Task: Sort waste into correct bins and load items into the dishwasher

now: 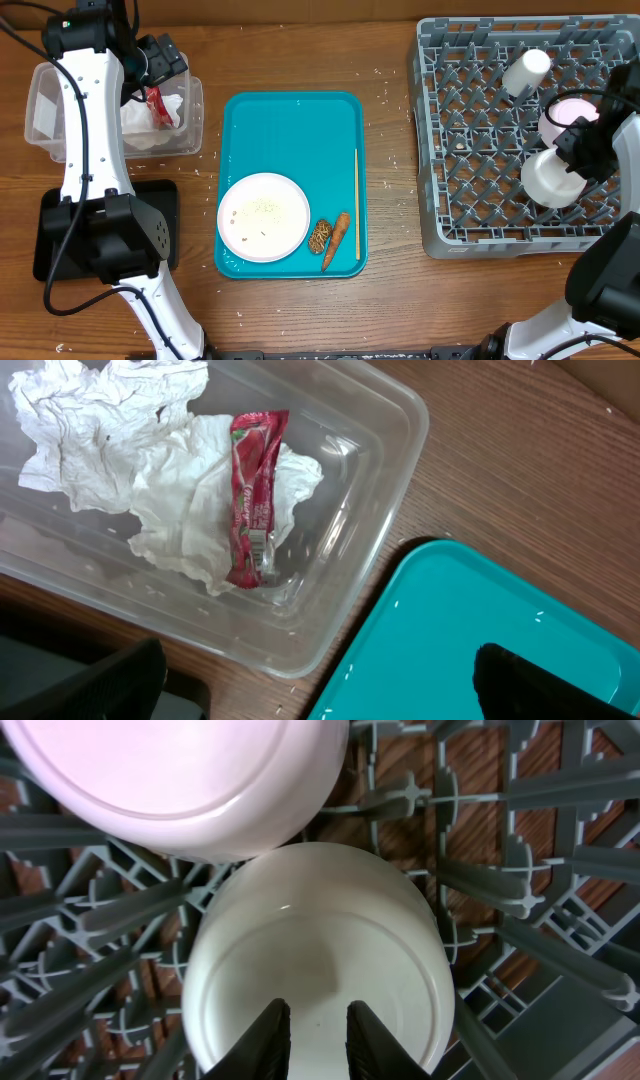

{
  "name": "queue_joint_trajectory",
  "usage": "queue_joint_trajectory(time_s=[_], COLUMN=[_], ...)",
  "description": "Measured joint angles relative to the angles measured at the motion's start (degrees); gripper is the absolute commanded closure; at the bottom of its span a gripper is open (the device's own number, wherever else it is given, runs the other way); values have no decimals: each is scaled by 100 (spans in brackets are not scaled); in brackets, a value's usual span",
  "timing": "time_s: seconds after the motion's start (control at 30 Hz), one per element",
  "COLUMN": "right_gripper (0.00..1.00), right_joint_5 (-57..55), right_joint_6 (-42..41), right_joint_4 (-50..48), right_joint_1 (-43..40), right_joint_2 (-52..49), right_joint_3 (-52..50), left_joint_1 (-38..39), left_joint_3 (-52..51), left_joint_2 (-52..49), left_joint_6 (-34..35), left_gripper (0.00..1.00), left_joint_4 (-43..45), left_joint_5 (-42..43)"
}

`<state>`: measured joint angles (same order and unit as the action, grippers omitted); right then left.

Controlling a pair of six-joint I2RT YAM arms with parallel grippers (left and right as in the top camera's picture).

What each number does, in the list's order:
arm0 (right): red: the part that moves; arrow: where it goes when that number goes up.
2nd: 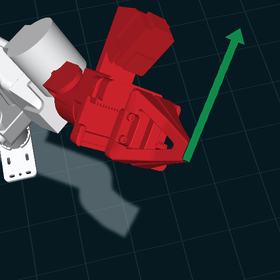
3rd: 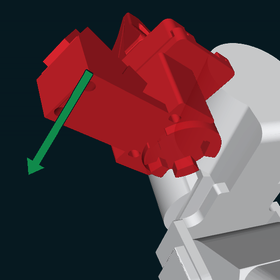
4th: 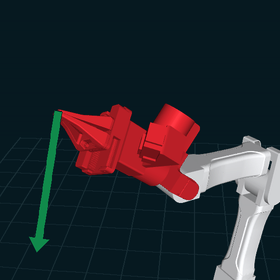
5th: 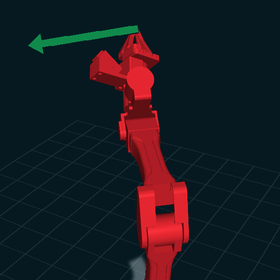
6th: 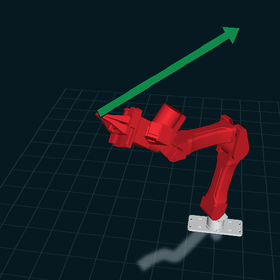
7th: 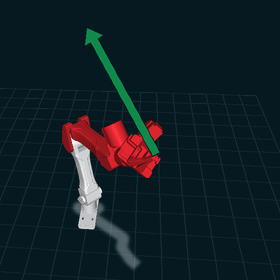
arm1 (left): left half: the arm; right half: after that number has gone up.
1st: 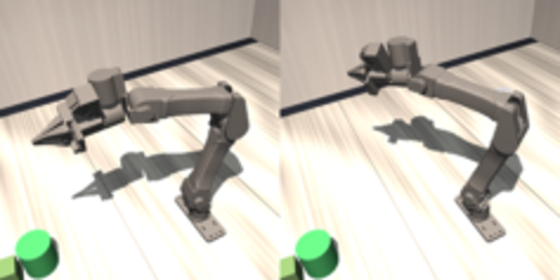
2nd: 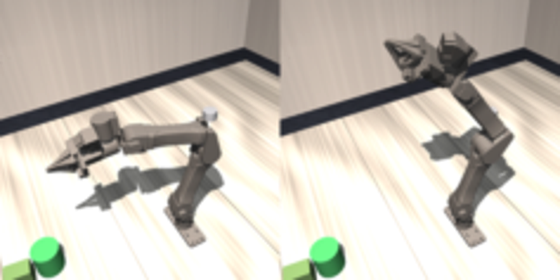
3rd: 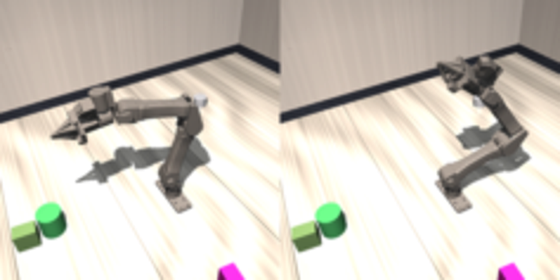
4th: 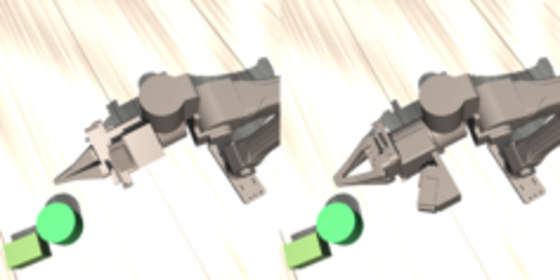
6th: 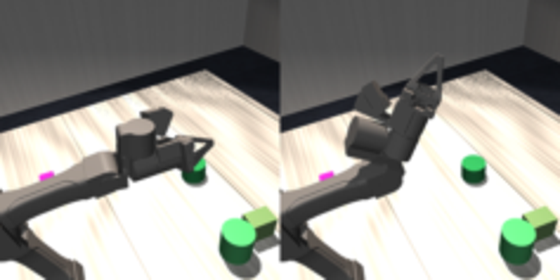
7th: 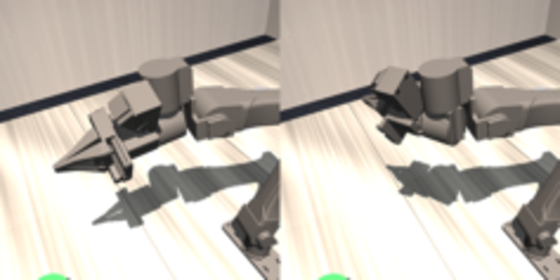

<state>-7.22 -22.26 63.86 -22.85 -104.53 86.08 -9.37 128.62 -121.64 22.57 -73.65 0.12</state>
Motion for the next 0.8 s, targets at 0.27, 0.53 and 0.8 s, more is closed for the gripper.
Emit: queue_joint_trajectory(time_s=[0.27, 0.53, 0.8], right_gripper=[79, 80, 60], right_joint_5=[33, 37, 719], right_joint_6=[2, -4, 94], right_joint_4=[-240, 205, 800], right_joint_1=[-52, -70, 164], right_joint_2=[11, 11, 476], right_joint_3=[-254, -131, 625], left_joint_1=[0, 0, 0], left_joint_3=[0, 0, 0], left_joint_2=[0, 0, 0], left_joint_6=[0, 0, 0], left_gripper=[0, 0, 0], left_joint_4=[2, 2, 2], left_joint_5=[0, 2, 2])
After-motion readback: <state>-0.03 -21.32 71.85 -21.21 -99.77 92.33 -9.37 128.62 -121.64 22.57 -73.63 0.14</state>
